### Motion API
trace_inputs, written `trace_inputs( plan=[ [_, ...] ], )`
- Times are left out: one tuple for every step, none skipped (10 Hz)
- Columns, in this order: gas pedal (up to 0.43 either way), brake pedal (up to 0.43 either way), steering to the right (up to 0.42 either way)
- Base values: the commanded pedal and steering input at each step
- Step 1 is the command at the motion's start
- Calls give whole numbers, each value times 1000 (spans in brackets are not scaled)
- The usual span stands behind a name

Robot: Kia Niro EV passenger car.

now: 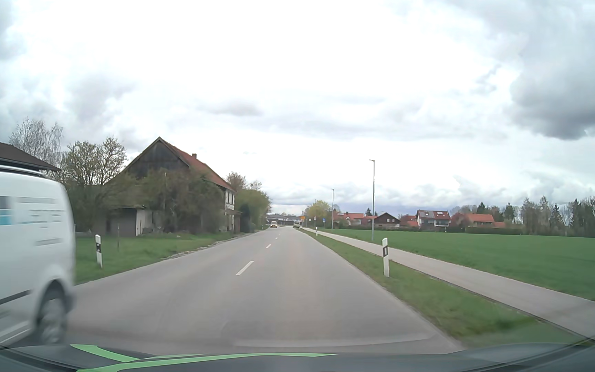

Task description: Follow the waypoints while adhering to traffic rules and regulations

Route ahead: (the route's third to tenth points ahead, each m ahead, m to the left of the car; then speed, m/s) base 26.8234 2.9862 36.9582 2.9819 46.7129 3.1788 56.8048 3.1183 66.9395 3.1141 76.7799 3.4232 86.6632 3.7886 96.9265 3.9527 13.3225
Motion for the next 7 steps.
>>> trace_inputs(
  plan=[
    [118, 0, -4],
    [110, 0, -4],
    [110, 0, -3],
    [110, 0, -2],
    [98, 0, 0],
    [98, 0, 1],
    [98, 0, 1]
  ],
)
